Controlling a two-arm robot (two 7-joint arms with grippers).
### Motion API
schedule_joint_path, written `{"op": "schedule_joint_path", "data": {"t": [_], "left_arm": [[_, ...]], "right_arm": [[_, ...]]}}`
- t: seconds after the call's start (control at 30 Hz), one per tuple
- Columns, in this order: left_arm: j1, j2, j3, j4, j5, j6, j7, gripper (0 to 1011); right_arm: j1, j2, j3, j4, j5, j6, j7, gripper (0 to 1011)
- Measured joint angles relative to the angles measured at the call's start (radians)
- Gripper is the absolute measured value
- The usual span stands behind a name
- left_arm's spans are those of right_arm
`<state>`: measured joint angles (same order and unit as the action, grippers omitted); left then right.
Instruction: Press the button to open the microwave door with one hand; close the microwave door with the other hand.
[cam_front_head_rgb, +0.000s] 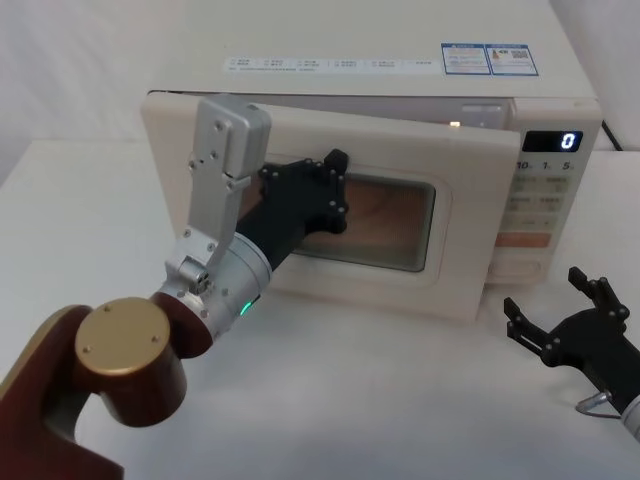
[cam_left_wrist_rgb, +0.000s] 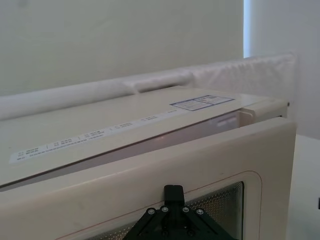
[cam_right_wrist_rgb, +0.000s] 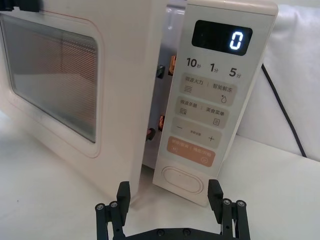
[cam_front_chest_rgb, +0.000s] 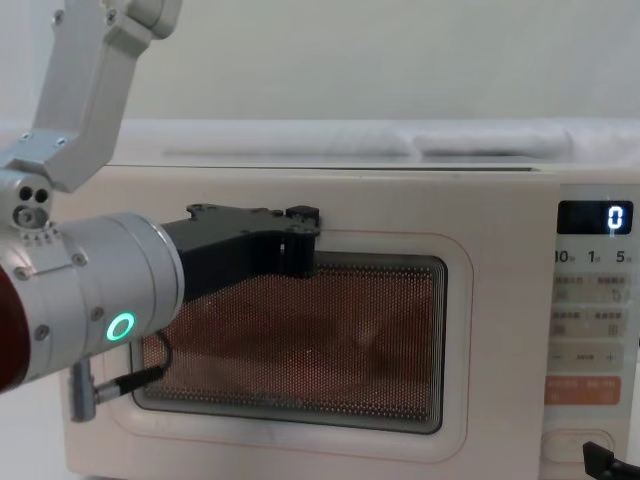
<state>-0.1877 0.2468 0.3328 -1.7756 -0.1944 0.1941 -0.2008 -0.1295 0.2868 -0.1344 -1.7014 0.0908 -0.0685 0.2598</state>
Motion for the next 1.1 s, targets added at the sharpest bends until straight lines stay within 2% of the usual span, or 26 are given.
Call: {"op": "schedule_joint_path", "data": {"t": [0.43, 1.1], "left_arm": [[-0.03, -0.048, -0.01, 0.044, 0.033, 0.002, 0.007, 0], [-0.071, -0.089, -0.016, 0.105, 0.054, 0.012, -0.002, 0]], "right_arm": [[0.0, 0.0, 0.0, 0.0, 0.0, 0.0, 0.0, 1001], [0.0, 0.0, 0.0, 0.0, 0.0, 0.0, 0.0, 1001]]}}
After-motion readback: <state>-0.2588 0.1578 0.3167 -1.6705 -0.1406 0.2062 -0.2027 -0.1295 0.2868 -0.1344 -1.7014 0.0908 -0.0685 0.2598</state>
